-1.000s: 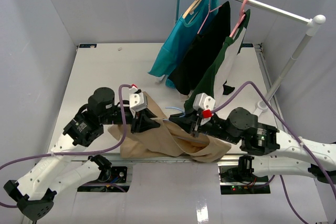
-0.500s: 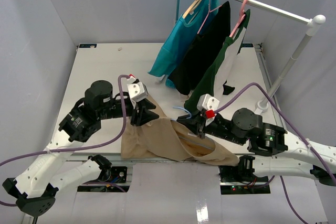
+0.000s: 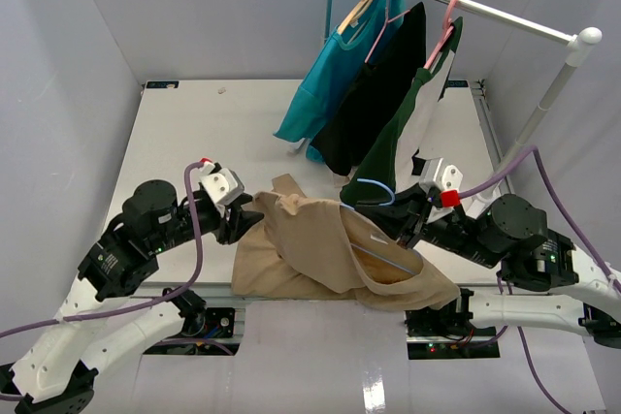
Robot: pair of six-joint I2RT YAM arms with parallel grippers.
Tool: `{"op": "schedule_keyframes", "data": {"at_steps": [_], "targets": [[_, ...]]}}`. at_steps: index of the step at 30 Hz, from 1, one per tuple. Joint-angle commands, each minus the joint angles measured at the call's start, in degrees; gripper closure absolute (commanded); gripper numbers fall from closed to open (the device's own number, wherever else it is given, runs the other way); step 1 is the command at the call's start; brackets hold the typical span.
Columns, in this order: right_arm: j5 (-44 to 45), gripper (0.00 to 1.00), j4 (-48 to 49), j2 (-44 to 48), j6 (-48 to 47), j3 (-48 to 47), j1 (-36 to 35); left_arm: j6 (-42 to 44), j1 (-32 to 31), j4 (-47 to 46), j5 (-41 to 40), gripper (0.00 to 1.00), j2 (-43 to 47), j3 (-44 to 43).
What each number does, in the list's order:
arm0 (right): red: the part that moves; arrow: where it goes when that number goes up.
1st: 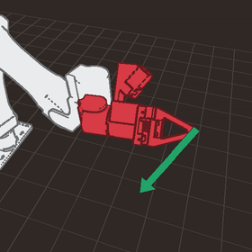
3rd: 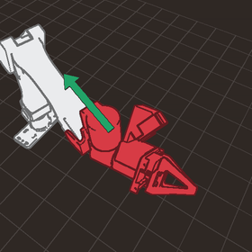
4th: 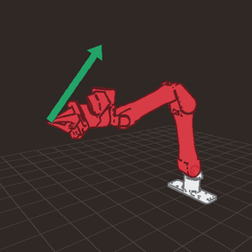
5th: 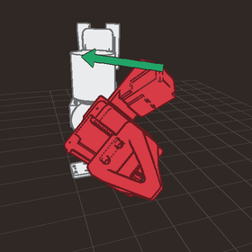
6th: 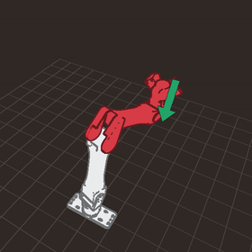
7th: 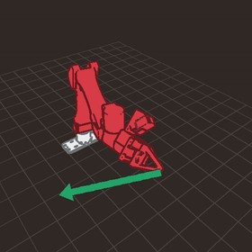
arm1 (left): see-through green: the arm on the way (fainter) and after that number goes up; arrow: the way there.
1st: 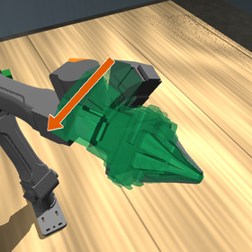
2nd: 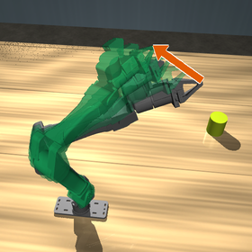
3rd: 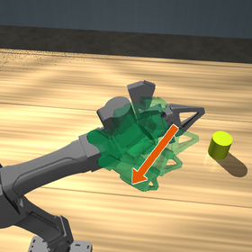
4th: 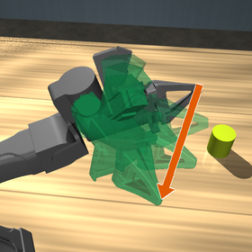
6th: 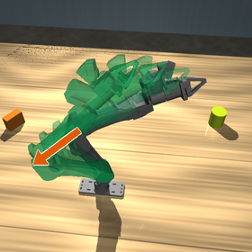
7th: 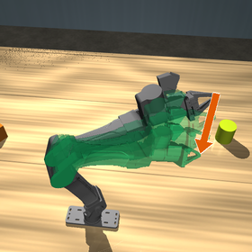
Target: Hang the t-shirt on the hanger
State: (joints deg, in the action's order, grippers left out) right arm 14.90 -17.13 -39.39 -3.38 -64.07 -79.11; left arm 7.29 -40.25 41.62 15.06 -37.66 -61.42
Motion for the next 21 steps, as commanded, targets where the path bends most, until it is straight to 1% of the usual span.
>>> {"op": "schedule_keyframes", "data": {"at_steps": [1,4,8,11,13,14,16,17,20,21], "targets": [[0.92,0.92,1.22,0.81,-0.05,-2.73,0.10,0.18,0.08,0.66,-0.74,0.44,2.06,2.26],[0.92,0.92,1.56,1.15,-0.14,-2.47,0.18,0.18,0.08,0.57,-1.42,0.44,1.81,2.78],[0.36,0.92,2.47,1.86,-0.05,-1.74,0.19,-1.06,0.08,0.02,-6.80,0.44,0.06,3.49],[-0.16,0.92,2.54,1.86,0.04,-1.79,0.19,-1.58,0.08,-0.87,-7.83,0.41,-0.83,4.20],[-0.22,0.92,2.54,1.86,0.12,-1.79,0.15,-1.78,0.08,-1.58,-6.89,0.36,-1.54,4.64],[-0.22,0.92,2.54,1.88,0.14,-1.82,0.10,-1.83,0.08,-1.88,-6.61,0.37,-1.84,4.85],[-0.22,0.92,2.54,1.95,0.21,-1.69,0.10,-1.76,0.08,-2.30,-5.98,0.42,-2.53,5.06],[-0.18,0.92,2.49,2.04,0.21,-1.59,0.14,-1.75,0.08,-2.46,-5.80,0.53,-2.67,4.99],[0.21,0.92,2.62,2.56,0.30,-1.24,0.10,-2.36,0.08,-3.45,-7.39,0.93,-2.43,4.73],[0.75,0.92,2.78,2.83,0.25,-1.13,0.15,-2.63,0.14,-3.64,-8.16,0.97,-2.21,4.83]]}}
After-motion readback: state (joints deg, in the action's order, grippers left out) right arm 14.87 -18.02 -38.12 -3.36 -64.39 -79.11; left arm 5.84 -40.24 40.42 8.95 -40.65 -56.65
